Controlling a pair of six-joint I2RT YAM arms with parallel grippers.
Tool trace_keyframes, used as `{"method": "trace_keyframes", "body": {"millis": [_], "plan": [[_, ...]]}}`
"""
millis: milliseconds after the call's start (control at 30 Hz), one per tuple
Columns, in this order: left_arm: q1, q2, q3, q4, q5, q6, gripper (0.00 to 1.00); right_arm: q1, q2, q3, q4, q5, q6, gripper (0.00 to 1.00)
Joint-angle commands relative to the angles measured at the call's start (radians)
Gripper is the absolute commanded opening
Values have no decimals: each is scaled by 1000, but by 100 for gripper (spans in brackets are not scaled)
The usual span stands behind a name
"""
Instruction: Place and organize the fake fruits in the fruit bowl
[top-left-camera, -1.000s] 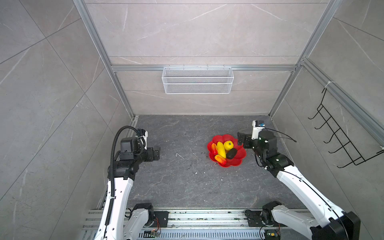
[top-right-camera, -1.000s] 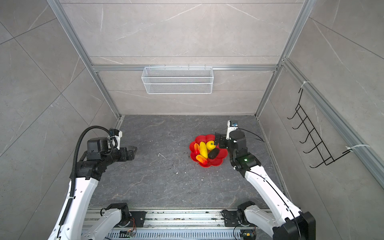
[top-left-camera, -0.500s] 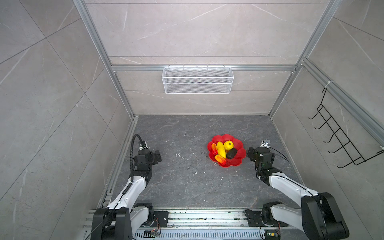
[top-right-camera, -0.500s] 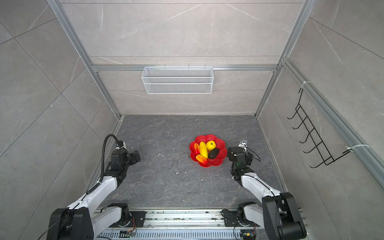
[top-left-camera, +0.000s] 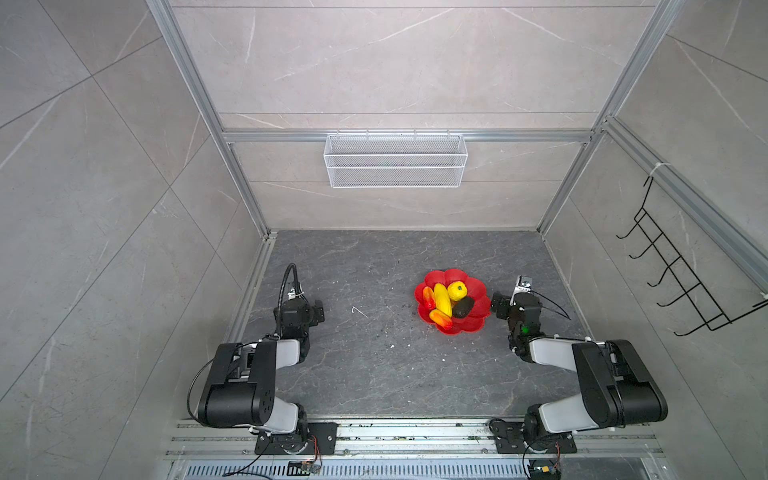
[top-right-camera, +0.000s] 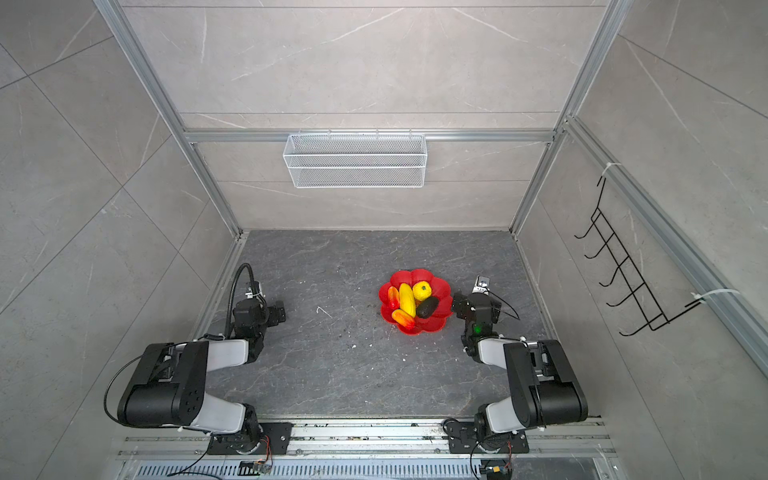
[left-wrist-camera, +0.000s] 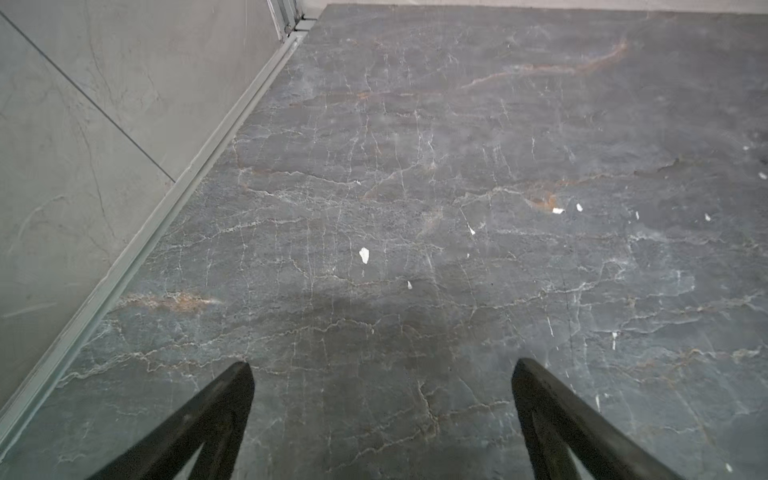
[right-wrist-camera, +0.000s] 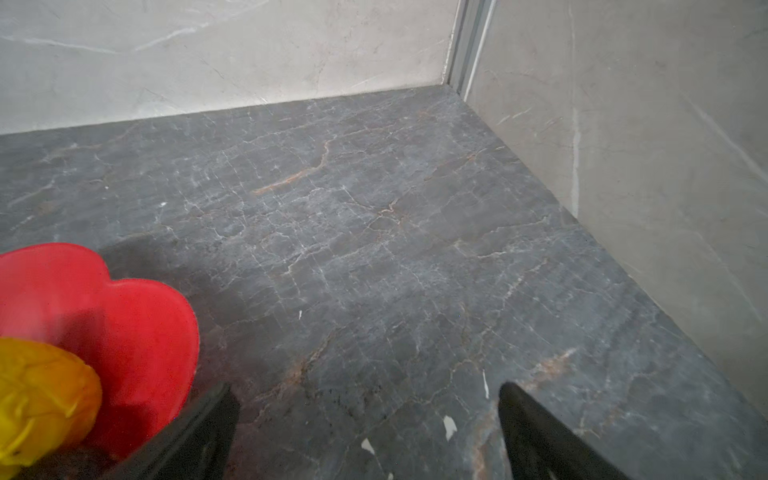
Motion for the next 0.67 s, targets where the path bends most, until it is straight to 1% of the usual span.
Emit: {"method": "trace_keyframes", "body": {"millis": [0, 33, 67, 133, 200, 233, 500, 633], "plan": [[24, 31, -20, 180, 69, 18, 100, -24, 19, -29, 121, -161, -27, 100], [26, 8, -7, 120, 80, 10, 100, -23, 34, -45, 169, -167, -38, 100], [25, 29, -19, 190, 74, 18, 100, -22, 36, -48, 178, -165, -39, 100], [26, 14, -11, 140, 79, 14, 100, -23, 28, -46, 162, -169, -44, 100], [27, 24, -17, 167, 73, 17, 100, -23, 29, -50, 169, -172, -46, 100], [26, 16, -14, 148, 77, 15, 100, -21, 29, -49, 169, -172, -48, 100], [25, 17, -16, 155, 76, 17, 100, -19, 31, -49, 171, -170, -49, 100], [25, 17, -15, 154, 76, 17, 100, -16, 34, -48, 171, -190, -62, 100]]}}
